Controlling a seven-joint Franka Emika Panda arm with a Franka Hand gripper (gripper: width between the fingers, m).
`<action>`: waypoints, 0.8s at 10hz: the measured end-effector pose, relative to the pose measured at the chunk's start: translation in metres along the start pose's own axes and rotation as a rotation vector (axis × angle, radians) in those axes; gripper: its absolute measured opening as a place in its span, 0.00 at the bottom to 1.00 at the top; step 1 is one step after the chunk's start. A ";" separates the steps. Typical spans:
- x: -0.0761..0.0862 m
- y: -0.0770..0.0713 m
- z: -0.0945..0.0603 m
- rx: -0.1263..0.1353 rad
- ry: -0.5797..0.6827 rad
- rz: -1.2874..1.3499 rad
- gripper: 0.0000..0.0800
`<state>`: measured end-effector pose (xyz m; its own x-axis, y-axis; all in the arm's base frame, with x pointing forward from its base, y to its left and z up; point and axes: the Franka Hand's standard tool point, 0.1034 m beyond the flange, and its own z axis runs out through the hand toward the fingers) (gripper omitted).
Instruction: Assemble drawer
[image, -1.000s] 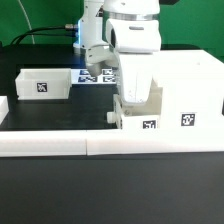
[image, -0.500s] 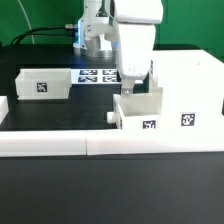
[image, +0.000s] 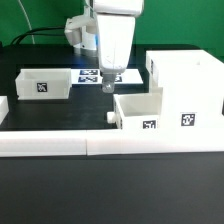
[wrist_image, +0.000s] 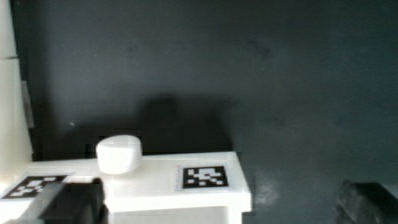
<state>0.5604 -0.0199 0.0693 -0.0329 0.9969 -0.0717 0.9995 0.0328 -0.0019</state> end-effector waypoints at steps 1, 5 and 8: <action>-0.009 -0.001 0.003 0.004 0.026 -0.036 0.81; -0.034 -0.004 0.037 0.028 0.170 -0.035 0.81; -0.027 -0.002 0.047 0.048 0.211 0.017 0.81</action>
Offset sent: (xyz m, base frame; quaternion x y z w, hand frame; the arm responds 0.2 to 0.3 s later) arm 0.0092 0.0193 -0.0305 -0.0126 0.2283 -0.0069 0.9735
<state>0.5590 -0.0505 0.0242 -0.0103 0.9903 0.1385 0.9986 0.0174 -0.0505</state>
